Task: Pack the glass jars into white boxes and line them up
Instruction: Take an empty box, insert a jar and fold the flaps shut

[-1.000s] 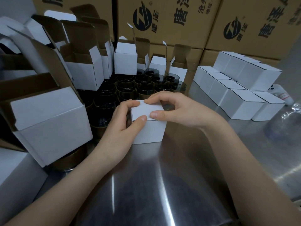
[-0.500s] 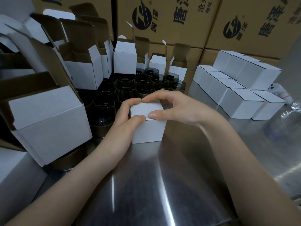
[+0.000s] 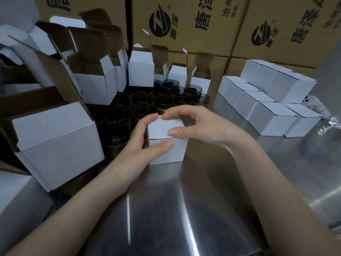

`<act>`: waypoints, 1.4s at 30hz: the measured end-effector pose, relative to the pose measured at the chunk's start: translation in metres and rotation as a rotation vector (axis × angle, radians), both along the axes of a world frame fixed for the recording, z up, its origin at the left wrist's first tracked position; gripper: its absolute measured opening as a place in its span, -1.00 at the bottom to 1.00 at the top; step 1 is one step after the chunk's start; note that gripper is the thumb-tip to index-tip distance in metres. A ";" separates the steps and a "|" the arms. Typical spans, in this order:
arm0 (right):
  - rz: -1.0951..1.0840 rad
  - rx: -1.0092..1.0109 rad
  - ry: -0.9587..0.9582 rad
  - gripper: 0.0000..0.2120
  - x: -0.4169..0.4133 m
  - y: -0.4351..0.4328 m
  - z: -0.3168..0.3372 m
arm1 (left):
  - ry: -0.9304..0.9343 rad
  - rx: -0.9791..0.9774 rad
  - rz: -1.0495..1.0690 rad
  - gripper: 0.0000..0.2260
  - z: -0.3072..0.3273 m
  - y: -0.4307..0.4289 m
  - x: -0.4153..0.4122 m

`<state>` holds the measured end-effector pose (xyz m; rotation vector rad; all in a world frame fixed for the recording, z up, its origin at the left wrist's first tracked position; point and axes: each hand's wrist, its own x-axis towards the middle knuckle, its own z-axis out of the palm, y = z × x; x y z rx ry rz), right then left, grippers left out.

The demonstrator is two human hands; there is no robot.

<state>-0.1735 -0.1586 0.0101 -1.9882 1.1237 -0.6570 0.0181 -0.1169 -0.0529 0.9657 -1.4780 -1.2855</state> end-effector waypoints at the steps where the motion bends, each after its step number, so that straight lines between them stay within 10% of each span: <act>1: -0.010 -0.002 -0.004 -0.73 -0.001 0.000 0.000 | -0.035 -0.013 0.002 -0.29 -0.001 0.000 0.001; 16: -0.170 -0.070 0.036 -0.82 -0.017 0.004 0.009 | -0.285 -0.177 0.207 0.01 -0.018 -0.002 -0.005; 22: -0.169 -0.044 0.324 -0.33 0.003 0.020 0.012 | -0.289 -0.203 0.201 -0.15 -0.016 0.001 -0.007; 30: -0.235 -0.135 0.429 -0.42 0.012 0.024 0.002 | -0.259 -0.206 0.186 -0.26 -0.015 0.002 -0.005; 42: -0.537 -0.154 -0.060 -0.78 -0.026 0.017 0.015 | -0.466 -0.266 0.116 -0.58 -0.004 0.015 -0.006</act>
